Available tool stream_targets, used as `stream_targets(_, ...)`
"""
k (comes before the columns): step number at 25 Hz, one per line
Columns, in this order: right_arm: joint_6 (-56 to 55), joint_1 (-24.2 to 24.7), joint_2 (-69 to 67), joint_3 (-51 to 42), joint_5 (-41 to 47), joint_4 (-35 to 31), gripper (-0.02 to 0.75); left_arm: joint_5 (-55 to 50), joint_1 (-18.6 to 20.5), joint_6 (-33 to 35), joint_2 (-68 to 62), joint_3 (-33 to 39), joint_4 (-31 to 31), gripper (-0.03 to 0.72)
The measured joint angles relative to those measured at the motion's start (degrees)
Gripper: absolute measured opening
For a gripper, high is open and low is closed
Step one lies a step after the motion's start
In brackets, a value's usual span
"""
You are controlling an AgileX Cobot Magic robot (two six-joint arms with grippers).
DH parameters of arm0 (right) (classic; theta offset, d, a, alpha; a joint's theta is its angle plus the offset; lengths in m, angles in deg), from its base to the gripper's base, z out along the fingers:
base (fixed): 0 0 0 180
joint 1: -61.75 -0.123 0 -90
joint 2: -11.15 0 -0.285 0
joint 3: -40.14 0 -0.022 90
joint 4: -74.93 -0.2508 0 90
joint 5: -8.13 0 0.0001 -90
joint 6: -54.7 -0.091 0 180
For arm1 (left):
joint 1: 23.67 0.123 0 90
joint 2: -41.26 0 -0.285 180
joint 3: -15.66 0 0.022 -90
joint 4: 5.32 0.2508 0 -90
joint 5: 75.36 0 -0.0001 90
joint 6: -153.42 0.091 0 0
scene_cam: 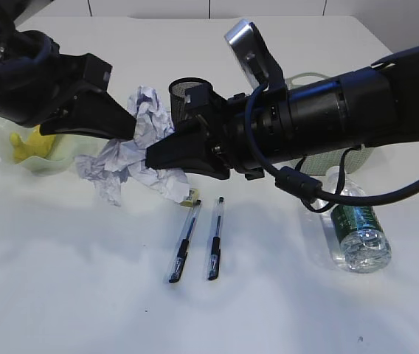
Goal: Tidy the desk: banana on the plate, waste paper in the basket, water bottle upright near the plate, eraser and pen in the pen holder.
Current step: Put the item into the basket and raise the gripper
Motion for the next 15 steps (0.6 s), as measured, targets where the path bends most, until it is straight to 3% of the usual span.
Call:
stream_targets(4,0.1,0.0,0.0,0.0,-0.1,0.0,-0.001,0.1,0.0,0.0,0.0,0.0,-0.1,0.094)
stream_targets(10,0.2,0.0,0.0,0.0,-0.2,-0.6,-0.002,0.8,0.0,0.0,0.0,0.0,-1.7,0.370)
stream_targets(15,0.2,0.0,0.0,0.0,-0.2,-1.1,-0.002,1.8,0.0,0.0,0.0,0.0,-1.9,0.482)
